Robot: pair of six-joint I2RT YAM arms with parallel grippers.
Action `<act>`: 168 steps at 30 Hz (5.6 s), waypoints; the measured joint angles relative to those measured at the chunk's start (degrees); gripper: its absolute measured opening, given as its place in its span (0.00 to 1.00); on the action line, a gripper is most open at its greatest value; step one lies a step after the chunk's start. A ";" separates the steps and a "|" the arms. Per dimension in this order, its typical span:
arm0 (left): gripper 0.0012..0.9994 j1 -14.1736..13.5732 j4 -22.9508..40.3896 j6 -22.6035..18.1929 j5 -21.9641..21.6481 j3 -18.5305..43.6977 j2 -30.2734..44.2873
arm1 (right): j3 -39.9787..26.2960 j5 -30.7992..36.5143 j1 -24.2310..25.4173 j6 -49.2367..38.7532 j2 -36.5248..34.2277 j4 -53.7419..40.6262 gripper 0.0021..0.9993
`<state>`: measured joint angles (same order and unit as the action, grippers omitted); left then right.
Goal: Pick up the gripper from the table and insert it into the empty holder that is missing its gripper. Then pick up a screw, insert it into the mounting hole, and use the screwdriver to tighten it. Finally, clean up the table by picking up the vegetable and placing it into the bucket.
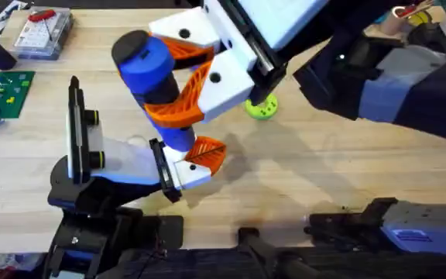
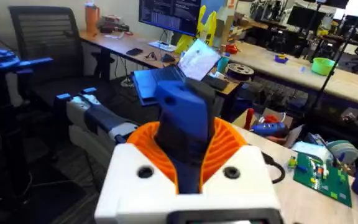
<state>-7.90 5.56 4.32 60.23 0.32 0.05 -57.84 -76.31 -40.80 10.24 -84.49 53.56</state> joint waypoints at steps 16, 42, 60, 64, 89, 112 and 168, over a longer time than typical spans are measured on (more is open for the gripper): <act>0.01 0.00 0.00 0.00 0.02 0.00 0.00 | 0.00 0.02 0.00 -0.89 -0.02 -1.00 0.13; 0.01 0.00 -0.02 0.00 0.04 0.00 0.00 | 0.00 0.42 -0.02 -0.94 0.00 -1.38 0.13; 0.01 0.00 0.00 0.00 0.03 0.00 0.00 | -14.39 -0.01 6.19 3.35 1.35 -13.15 0.13; 0.01 0.00 0.00 0.00 0.03 0.00 0.00 | -15.11 2.78 8.42 -0.31 1.71 -26.40 0.13; 0.01 0.00 -0.09 0.00 -0.48 0.00 0.00 | -27.28 64.25 15.47 -45.38 1.27 -96.99 0.13; 0.00 0.00 -0.63 0.00 -4.37 0.00 0.00 | -27.45 83.76 27.57 -73.13 -10.29 -102.02 0.02; 0.99 0.00 22.93 -2.40 -20.69 29.15 19.98 | -28.62 98.08 15.70 -17.17 15.31 -109.40 1.00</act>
<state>-7.90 28.49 1.91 39.54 29.46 20.04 -86.46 21.77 -25.09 -6.93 -69.18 -55.85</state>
